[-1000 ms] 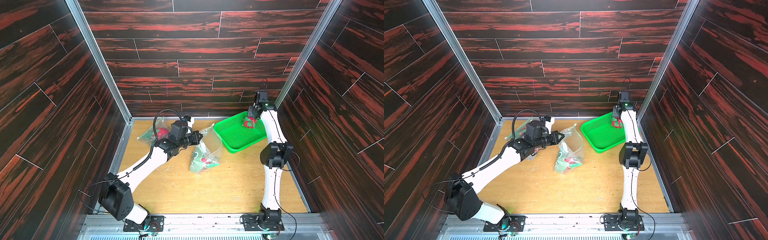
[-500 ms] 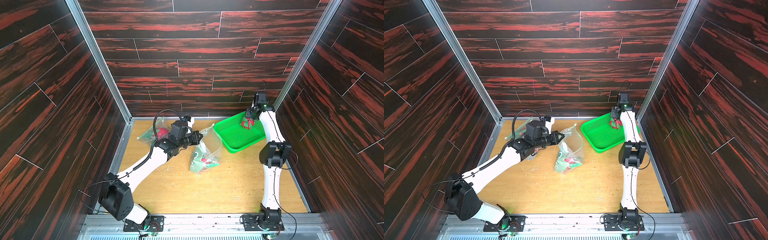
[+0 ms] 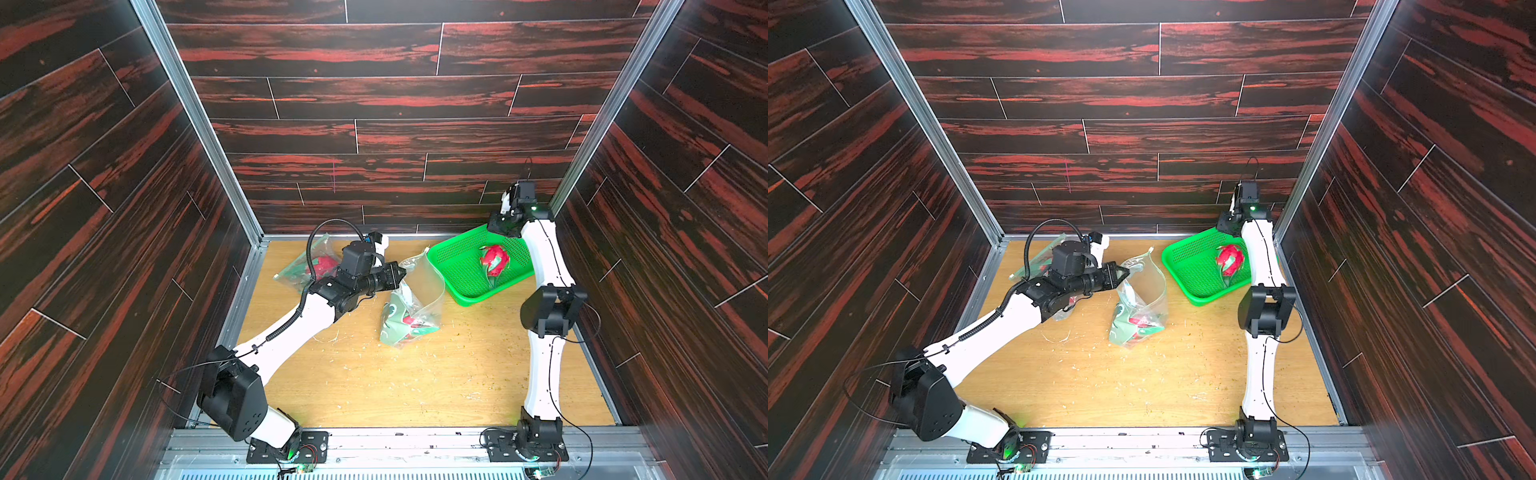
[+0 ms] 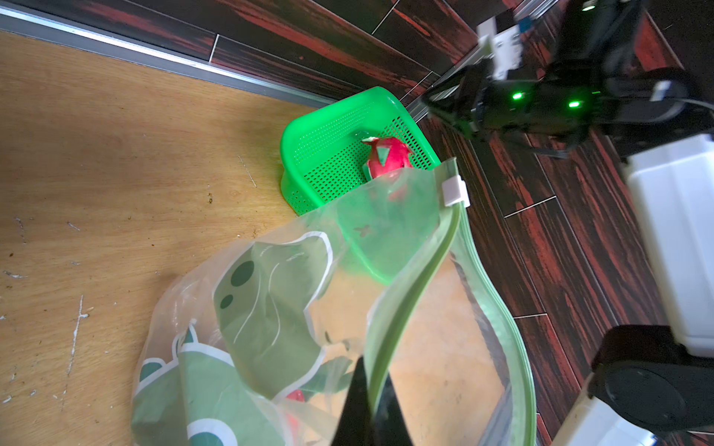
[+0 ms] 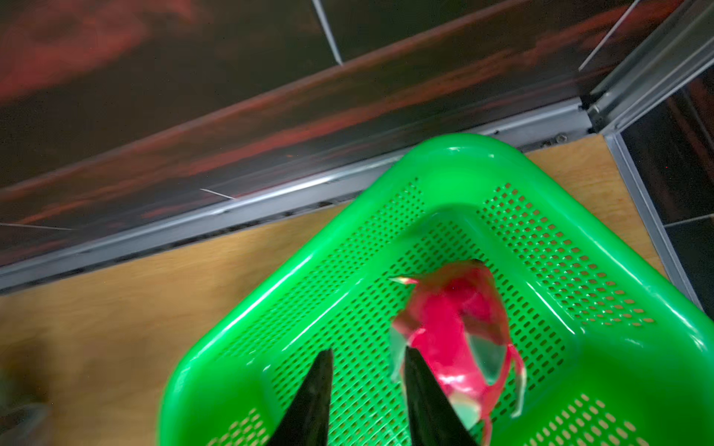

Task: Open the zip-top bag and take out the dragon fruit
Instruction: Place the dragon fruit in the basket.

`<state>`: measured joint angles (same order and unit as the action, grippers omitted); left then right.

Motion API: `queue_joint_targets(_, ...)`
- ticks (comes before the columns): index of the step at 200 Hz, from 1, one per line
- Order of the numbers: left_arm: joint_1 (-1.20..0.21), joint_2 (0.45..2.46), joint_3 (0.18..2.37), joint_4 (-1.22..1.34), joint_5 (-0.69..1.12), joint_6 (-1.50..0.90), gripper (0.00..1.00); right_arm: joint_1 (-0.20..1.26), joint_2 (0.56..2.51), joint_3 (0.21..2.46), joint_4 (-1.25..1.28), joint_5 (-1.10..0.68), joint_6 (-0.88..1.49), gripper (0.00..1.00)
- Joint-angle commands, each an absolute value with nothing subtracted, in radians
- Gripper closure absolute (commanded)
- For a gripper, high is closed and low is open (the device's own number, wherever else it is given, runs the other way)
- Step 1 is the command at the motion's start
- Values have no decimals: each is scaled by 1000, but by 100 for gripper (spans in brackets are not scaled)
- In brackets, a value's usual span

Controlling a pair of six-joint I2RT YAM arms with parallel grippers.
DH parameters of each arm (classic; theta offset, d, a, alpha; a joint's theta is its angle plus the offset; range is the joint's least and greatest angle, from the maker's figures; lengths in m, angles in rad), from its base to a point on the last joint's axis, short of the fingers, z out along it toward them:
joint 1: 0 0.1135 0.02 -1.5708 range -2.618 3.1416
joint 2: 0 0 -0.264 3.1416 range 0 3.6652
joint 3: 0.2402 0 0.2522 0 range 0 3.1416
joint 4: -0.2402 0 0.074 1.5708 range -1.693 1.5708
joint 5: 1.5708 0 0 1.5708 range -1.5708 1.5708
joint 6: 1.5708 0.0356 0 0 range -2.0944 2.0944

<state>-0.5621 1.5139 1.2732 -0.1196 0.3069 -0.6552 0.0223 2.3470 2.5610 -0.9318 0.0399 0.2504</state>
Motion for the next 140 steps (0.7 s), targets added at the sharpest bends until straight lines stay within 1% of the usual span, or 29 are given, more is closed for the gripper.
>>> queue_joint_targets(1, -557, 1484, 1275, -112, 312, -653, 95, 29, 2257, 2580, -979, -28, 262, 65)
queue_joint_targets(39, -557, 1483, 1277, -127, 302, -644, 95, 52, 2158, 2551, -1028, -133, 258, 65)
queue_joint_targets(72, -557, 1485, 1294, -152, 291, -630, 95, 92, 2008, 2426, -995, -215, 269, 65)
queue_joint_targets(98, -557, 1489, 1314, -167, 290, -625, 95, 122, 1891, 2333, -959, -326, 282, 65)
queue_joint_targets(111, -557, 1493, 1335, -190, 282, -621, 95, 147, 1846, 2300, -954, -340, 290, 65)
queue_joint_targets(140, -558, 1498, 1376, -220, 288, -602, 95, 214, 1769, 2229, -942, -474, 303, 65)
